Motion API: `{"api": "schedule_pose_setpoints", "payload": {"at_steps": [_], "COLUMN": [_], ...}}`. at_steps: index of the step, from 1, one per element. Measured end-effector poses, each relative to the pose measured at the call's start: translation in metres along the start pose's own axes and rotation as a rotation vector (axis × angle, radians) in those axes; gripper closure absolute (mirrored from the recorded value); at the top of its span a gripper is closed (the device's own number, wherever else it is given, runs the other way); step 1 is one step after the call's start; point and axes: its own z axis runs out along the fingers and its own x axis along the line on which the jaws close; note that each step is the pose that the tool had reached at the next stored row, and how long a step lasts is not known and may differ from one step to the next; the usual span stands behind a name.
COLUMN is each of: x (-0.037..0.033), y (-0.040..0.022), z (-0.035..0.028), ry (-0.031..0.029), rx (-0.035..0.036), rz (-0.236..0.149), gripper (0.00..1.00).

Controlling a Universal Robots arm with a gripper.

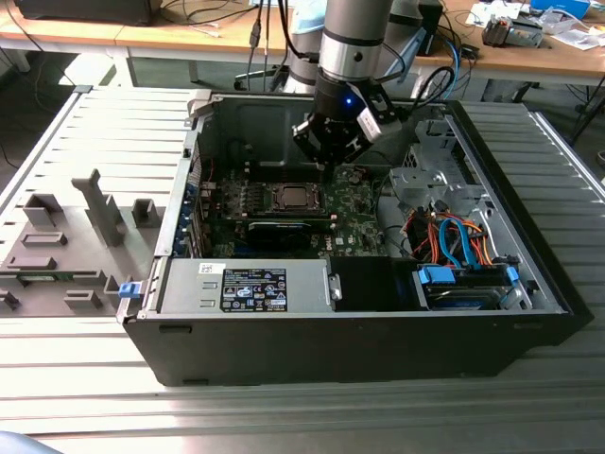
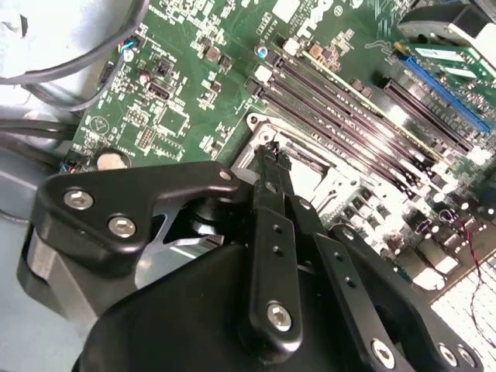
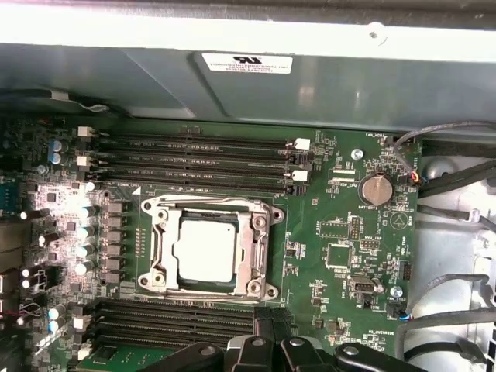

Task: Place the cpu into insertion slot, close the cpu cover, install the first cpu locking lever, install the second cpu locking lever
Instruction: 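Install the second cpu locking lever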

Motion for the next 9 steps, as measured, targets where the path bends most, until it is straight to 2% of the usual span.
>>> {"api": "schedule_pose_setpoints", "payload": {"at_steps": [9], "x": [0.0000], "y": [-0.0001], "z": [-0.0002], "ry": [0.0001], "rx": [0.0000], "rz": [0.000], "gripper": [0.89]}}
